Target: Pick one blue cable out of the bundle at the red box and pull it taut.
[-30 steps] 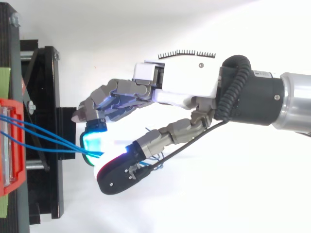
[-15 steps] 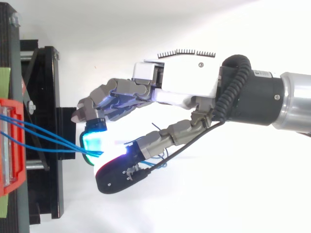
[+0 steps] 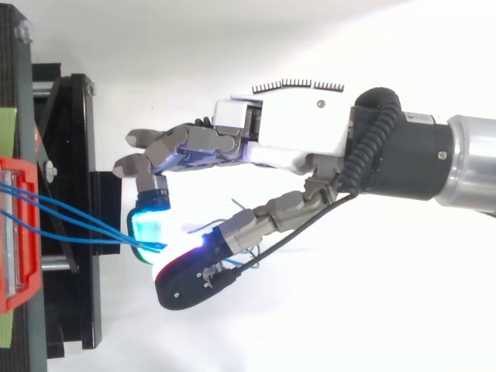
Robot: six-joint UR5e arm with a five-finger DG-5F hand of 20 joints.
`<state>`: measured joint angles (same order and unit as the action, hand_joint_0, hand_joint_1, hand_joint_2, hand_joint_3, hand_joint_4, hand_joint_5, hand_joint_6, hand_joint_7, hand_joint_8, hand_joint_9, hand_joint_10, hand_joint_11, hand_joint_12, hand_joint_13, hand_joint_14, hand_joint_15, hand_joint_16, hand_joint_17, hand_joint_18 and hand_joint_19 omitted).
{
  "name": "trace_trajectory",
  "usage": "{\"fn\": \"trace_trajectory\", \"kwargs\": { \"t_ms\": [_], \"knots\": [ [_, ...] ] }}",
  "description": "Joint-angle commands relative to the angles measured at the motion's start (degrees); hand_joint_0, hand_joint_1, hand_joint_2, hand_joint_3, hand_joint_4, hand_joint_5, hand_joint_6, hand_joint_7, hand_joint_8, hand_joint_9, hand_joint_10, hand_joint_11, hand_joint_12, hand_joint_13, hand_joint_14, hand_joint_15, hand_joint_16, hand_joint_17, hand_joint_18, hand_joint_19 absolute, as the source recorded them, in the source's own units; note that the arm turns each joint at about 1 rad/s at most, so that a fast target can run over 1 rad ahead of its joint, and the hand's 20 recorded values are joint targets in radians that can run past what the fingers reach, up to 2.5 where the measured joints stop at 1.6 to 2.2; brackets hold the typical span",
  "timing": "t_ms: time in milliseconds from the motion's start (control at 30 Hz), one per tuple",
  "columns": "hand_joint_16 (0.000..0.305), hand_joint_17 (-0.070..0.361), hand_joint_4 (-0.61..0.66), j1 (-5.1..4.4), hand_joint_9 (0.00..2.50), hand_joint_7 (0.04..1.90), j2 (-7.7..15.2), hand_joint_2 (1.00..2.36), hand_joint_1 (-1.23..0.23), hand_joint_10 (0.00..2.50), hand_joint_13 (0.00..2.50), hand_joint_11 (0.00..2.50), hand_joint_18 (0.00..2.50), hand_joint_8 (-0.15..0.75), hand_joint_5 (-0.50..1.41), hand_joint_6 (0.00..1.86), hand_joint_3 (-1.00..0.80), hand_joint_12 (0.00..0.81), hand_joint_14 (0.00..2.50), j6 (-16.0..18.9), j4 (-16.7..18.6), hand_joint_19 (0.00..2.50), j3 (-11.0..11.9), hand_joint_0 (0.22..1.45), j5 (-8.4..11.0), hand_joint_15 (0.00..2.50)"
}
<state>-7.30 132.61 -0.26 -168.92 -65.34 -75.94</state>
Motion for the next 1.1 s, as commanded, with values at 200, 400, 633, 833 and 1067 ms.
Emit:
{"fn": "trace_trajectory", "kwargs": {
  "t_ms": [200,400,633,833,1067],
  "knots": [
    [0.064,0.145,0.13,0.0,0.04,1.12,0.01,1.0,-0.98,0.0,0.0,0.1,0.12,0.268,-0.28,0.89,-0.45,0.386,0.0,0.0,-0.09,0.0,0.04,0.77,-0.09,0.0],
    [0.064,0.145,0.13,0.18,0.04,1.12,0.01,1.0,-0.97,0.0,0.0,0.12,0.12,0.273,-0.28,0.89,-0.5,0.387,0.0,0.0,-0.27,0.0,0.39,0.72,-0.09,0.0],
    [0.069,0.155,0.21,0.0,0.21,1.07,0.01,1.0,-0.92,0.0,0.08,0.14,0.25,0.338,-0.23,0.88,-0.5,0.432,0.0,0.0,-0.27,0.02,0.48,0.52,-0.09,0.0],
    [0.068,0.153,0.2,0.0,0.29,1.11,0.01,1.0,-0.9,0.0,0.12,0.14,0.29,0.352,-0.21,0.86,-0.5,0.432,0.0,0.0,-0.27,0.03,0.39,0.54,-0.09,0.0],
    [0.066,0.149,0.21,0.0,0.38,1.07,0.01,1.0,-0.85,0.0,0.15,0.16,0.3,0.362,-0.18,0.84,-0.5,0.429,0.0,0.0,-0.27,0.05,0.39,0.57,0.0,0.0]
  ]
}}
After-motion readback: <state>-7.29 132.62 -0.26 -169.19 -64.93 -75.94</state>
